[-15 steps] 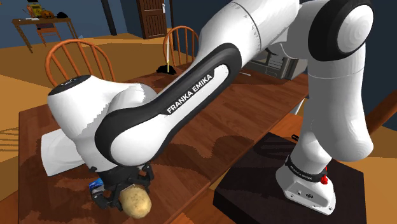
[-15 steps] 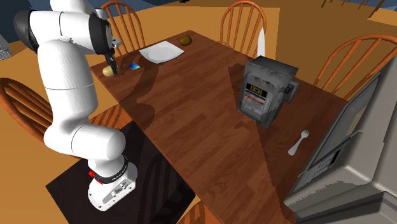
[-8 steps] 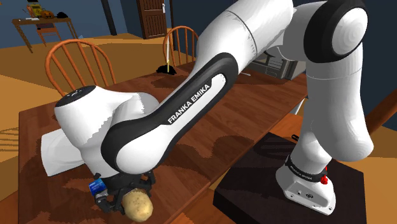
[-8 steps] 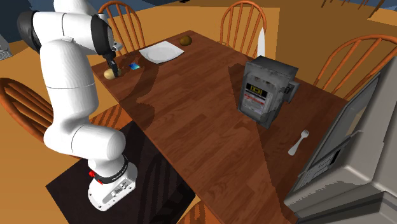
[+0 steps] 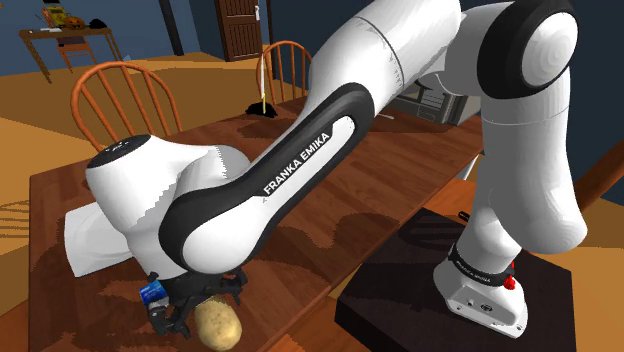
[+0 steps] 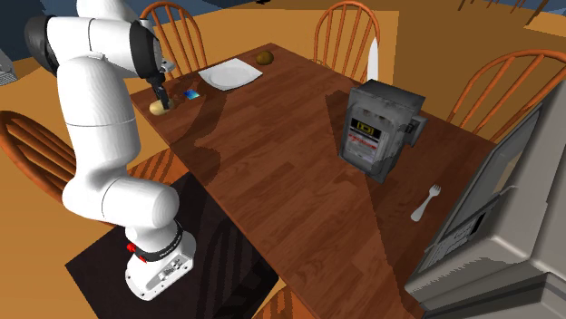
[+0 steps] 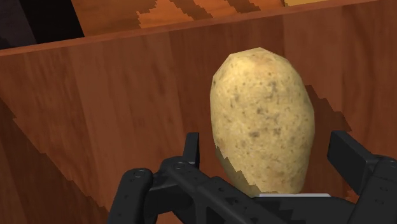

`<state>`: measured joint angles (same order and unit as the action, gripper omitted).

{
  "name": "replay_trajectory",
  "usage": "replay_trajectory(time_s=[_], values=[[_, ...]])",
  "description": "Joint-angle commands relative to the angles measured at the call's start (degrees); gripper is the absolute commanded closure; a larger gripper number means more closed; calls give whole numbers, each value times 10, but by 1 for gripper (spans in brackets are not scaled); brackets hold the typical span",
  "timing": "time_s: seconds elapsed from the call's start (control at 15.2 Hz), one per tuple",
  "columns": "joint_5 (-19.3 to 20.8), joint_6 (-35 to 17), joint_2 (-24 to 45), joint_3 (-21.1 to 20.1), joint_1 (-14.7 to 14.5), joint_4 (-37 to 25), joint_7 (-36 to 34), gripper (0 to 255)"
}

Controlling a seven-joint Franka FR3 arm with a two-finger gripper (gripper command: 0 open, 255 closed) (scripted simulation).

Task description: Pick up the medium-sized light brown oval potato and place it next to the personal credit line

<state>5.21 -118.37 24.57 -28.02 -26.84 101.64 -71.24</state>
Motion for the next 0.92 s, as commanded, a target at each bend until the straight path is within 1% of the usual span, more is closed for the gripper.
replay_trajectory(time_s=[0.0, 0.07, 0.33, 0.86], values=[[0, 0, 0, 0, 0, 0, 0, 0], [0, 0, 0, 0, 0, 0, 0, 0], [-12, 65, -22, -5, 6, -45, 8, 0], [-12, 65, -22, -5, 6, -45, 8, 0]])
